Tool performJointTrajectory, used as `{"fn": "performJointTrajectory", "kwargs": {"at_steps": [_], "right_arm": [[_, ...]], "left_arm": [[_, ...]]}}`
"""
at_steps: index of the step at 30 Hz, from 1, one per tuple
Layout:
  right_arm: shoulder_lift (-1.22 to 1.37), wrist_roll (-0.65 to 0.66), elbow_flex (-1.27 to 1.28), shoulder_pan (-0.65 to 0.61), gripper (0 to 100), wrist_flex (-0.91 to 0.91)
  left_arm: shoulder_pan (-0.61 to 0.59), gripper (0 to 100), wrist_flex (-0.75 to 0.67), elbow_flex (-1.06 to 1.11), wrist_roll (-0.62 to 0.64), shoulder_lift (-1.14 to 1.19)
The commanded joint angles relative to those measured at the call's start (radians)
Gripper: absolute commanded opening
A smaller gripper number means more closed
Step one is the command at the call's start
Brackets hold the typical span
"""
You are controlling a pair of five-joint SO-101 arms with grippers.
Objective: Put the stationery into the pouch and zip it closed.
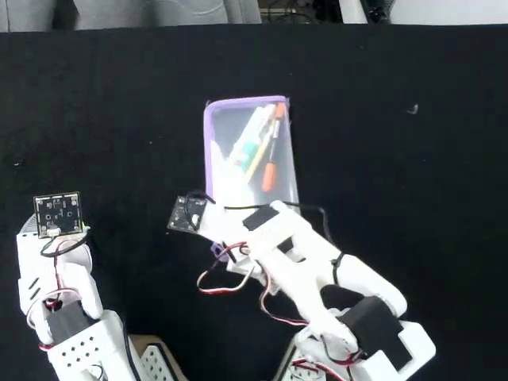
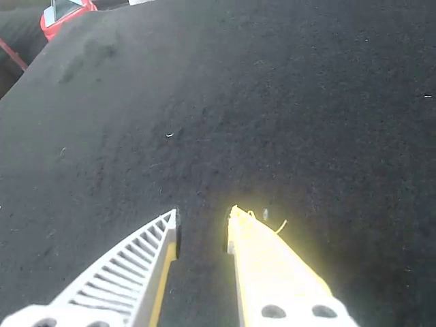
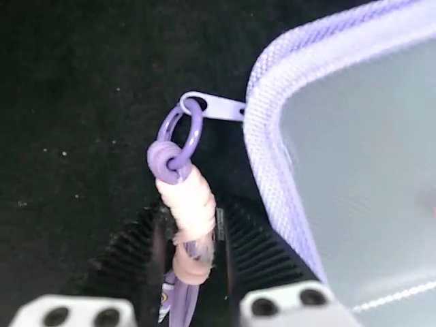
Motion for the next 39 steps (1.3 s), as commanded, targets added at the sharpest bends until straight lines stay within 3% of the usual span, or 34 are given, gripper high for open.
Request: {"fn": "performJointTrajectory", "kwargs": {"at_steps": [1,10,17,22,28,34,39], "right_arm": [[-0.008,-0.011,-0.073,-0.025,1.1,0.020],[-0.008,-0.081,-0.371,0.083,1.1,0.311],[-0.010,-0.138,-0.645,0.101,1.1,0.509],[-0.010,-0.173,-0.839,0.101,1.1,0.635],[-0.010,-0.207,-1.061,0.101,1.1,0.764],[-0.010,-0.209,-1.251,0.101,1.1,0.884],[-0.010,-0.245,-1.330,0.106,1.1,0.902]], "left_arm": [[-0.008,13,0.005,0.025,0.014,-0.009],[0.007,13,-0.006,0.025,0.011,-0.009],[0.137,13,-0.006,0.016,0.009,-0.009],[0.239,13,-0.006,0.015,-0.098,-0.011],[0.354,14,-0.003,-0.039,-0.138,-0.011],[0.501,31,0.002,-0.105,-0.137,-0.011],[0.621,31,0.002,-0.133,-0.137,-0.011]]}}
